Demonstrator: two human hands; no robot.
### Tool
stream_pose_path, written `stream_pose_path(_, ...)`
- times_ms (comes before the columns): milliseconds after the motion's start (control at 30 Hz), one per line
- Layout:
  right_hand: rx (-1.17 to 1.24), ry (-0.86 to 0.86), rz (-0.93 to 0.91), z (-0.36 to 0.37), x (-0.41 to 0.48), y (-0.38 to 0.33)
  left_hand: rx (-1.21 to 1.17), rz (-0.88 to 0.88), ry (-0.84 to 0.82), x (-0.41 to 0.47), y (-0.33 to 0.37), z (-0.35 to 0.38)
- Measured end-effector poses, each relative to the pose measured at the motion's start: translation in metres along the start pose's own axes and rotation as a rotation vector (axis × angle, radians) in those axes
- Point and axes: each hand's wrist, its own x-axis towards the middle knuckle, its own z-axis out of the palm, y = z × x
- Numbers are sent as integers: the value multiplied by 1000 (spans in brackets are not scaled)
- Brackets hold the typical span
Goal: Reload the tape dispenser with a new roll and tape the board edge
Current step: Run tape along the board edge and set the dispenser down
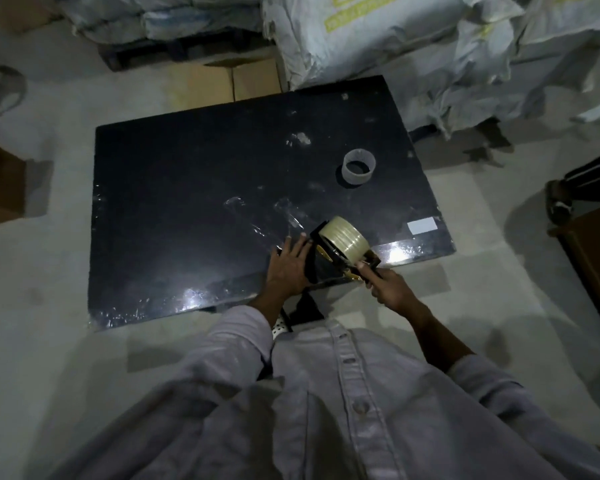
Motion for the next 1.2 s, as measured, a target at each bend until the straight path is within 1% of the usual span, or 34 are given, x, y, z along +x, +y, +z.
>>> stream_pose_path(100,-19,-70,-54,-4,-2,-8,-169,-145,27,-10,21,14)
stream_pose_path(167,-29,-101,-68,-5,-2,-12,-235,-217,49,-17,39,19)
stream_pose_path(433,-27,-205,-101,-20,-12,-23,-305,-364,75,-44,79,50)
stream_pose_path(567,-16,-224,-101,-32,-17,8,-401,-413,71,-54,91,50)
stream_pose_path(700,-5,-205,-96,-49,-28,39,-492,-464,69,-63,101,52)
stream_pose_path(833,17,-186,-117,-51,-36,58,-571,-484,110,-85,128,64)
stream_pose_path(933,12,-172,-124,-48,-39,60,-593,-487,97,-99,151,76)
stream_pose_path(1067,-71,-139,-148,-45,-37,77,-550,-455,71,-112,167,80)
stream_pose_path(1200,-50,-115,-155,-54,-47,102,-529,-436,97,-115,175,74)
